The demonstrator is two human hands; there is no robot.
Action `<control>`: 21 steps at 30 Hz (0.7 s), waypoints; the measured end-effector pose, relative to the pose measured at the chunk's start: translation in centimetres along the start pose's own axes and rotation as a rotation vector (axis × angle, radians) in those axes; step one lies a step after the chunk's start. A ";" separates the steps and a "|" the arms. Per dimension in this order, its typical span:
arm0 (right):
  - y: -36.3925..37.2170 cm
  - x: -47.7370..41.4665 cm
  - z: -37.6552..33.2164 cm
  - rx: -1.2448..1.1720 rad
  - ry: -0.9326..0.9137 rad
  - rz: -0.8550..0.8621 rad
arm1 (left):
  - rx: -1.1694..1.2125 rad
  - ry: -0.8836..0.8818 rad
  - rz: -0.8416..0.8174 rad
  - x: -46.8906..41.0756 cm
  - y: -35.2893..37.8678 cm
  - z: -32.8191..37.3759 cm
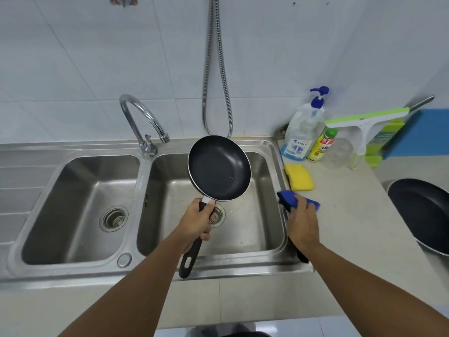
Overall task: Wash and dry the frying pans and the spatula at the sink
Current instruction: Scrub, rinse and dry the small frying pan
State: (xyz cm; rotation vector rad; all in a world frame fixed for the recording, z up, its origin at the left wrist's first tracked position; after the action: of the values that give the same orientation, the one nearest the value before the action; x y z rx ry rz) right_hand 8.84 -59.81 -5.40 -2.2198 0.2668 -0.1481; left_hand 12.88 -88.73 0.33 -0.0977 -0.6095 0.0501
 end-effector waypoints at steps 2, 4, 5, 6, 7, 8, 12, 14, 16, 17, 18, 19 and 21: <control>-0.4 -0.7 -3.9 -0.245 -0.148 0.085 | -0.005 -0.002 -0.014 0.2 0.3 0.0; -0.5 -1.5 -8.6 -0.369 -0.316 0.128 | -0.004 -0.017 -0.024 0.3 0.4 0.0; -0.1 -2.1 -10.8 -0.380 -0.376 0.105 | 0.005 -0.023 -0.033 0.4 0.4 0.0; 0.5 -2.6 -12.8 -0.376 -0.415 0.057 | 0.015 -0.019 -0.045 0.4 0.4 0.1; 1.2 -3.0 -14.7 -0.367 -0.427 -0.010 | 0.017 -0.005 -0.058 0.5 0.3 0.1; 2.1 -3.5 -16.1 -0.362 -0.416 -0.090 | -0.001 0.014 -0.068 0.6 0.1 0.2; 5.1 -3.8 -19.4 -0.426 -0.285 -0.361 | -0.192 0.065 -0.107 0.3 -1.2 0.7; 5.9 -3.0 -19.8 -0.480 -0.334 -0.429 | -0.229 0.073 -0.100 0.0 -1.8 0.7; 6.4 -2.4 -19.5 -0.470 -0.510 -0.543 | -0.218 0.092 -0.065 -0.3 -2.3 0.6; 6.6 -2.6 -18.9 -0.436 -0.579 -0.615 | -0.204 0.096 -0.045 -0.5 -2.5 0.6; 6.5 -3.1 -18.1 -0.384 -0.615 -0.679 | -0.191 0.097 -0.026 -0.6 -2.8 0.4; 6.3 -3.8 -17.5 -0.302 -0.634 -0.718 | -0.183 0.099 -0.014 -0.7 -3.1 0.3; 5.2 -5.6 -16.5 0.017 -0.678 -0.710 | -0.180 0.102 -0.025 -0.8 -3.6 0.0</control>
State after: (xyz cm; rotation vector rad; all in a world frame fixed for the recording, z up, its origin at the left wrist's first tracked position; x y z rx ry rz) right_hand -0.63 -74.19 0.58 -2.1160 -0.8871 0.2236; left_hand 12.30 -92.33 0.29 -0.2653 -0.5122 -0.0335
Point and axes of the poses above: each hand's wrist, its own x-axis away from the middle knuckle, its own y-axis out of the palm, z = x × y, the point moved 2 cm from there along -x, towards the middle knuckle, and after that the axes turned 8 degrees about -x, right-handed, at the moved point
